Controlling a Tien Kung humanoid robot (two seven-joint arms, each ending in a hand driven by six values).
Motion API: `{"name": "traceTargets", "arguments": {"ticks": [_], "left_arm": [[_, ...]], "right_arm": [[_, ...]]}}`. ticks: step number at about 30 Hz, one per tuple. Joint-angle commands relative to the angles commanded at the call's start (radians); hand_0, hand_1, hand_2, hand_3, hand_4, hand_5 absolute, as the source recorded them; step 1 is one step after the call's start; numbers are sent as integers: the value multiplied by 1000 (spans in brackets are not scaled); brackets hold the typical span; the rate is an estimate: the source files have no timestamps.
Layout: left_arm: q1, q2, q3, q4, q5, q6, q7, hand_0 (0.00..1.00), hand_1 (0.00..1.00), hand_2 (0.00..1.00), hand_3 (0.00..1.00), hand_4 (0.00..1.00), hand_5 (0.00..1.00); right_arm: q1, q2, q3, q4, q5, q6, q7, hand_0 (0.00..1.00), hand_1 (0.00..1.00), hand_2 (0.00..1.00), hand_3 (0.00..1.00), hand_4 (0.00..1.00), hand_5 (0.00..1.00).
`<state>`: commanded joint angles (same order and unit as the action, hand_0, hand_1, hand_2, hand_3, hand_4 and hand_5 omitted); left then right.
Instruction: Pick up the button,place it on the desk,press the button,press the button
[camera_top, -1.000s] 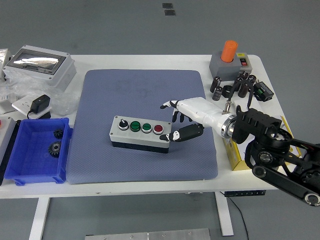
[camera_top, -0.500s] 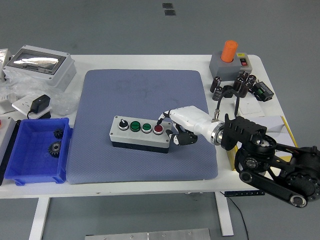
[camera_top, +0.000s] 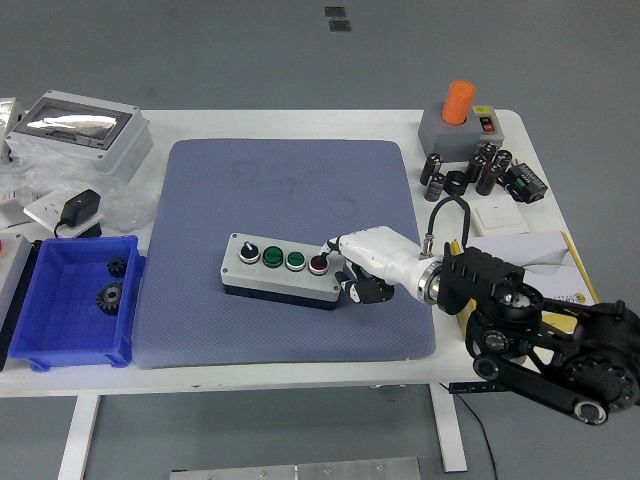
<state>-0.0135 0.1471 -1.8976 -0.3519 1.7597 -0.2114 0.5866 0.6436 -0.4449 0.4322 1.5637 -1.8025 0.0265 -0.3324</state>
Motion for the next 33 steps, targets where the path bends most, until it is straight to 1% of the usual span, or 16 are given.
{"name": "traceTargets", "arguments": {"ticks": [2,4,6,8,10,12,14,17,18,23,24,25,27,30,31,33], "left_arm": [[0,0,0,1,1,2,-3,859,867,826,955,963,892],[1,0,0,1,2,5,-5,859,867,826,955,963,892],[1,0,1,1,3,5,-5,858,866,824,953,961,894],[3,0,1,1,3,2,-1,858,866,824,953,961,894],[5,-1,2,1,2,0,4,858,866,824,953,961,894],[6,-1,2,1,3,-2,8,858,865,823,952,960,897],[6,-2,1,1,8,-2,9,858,865,823,952,960,897],[4,-5,0,4,14,5,5,858,865,823,952,960,897],[4,-8,1,5,15,8,3,858,865,822,943,963,893],[7,-18,5,9,11,15,-3,858,865,822,943,963,893],[8,-19,6,10,11,16,-3,857,861,819,936,961,888],[9,-20,6,10,10,17,-3,857,861,819,936,961,888],[11,-20,7,10,8,18,-3,857,861,819,936,961,888],[12,-21,6,9,6,17,-3,857,861,819,936,961,888],[12,-21,5,9,7,16,-3,853,857,820,937,960,885],[11,-22,4,10,10,15,-3,853,857,820,937,960,885]], "right_arm": [[-3,-2,13,3,8,-21,18,35,88,158,707,352,24],[-10,-12,53,18,48,-40,59,35,88,158,707,352,24],[-19,-23,94,40,93,-35,98,36,90,158,706,350,8],[-35,-40,151,75,151,-18,144,36,90,158,706,350,8],[-54,-52,207,98,206,-33,186,36,90,158,706,350,8],[-80,-55,264,110,258,-78,231,41,92,166,699,351,2],[-116,-39,319,101,302,-134,280,41,92,166,699,351,2],[-177,18,403,50,350,-231,360,41,92,166,699,351,2],[-204,44,436,25,374,-265,393,101,165,262,699,806,469],[-314,149,568,-83,505,-388,547,101,165,262,699,806,469],[-337,165,592,-105,535,-409,577,574,666,715,833,984,733],[-361,175,617,-127,568,-423,610,574,666,715,833,984,733],[-400,181,656,-160,623,-430,662,574,666,715,833,984,733],[-461,185,715,-194,705,-412,734,574,666,715,833,984,733],[-481,187,734,-205,737,-400,759,828,828,855,907,998,849],[-500,192,755,-218,784,-384,795,828,828,855,907,998,849]]}}
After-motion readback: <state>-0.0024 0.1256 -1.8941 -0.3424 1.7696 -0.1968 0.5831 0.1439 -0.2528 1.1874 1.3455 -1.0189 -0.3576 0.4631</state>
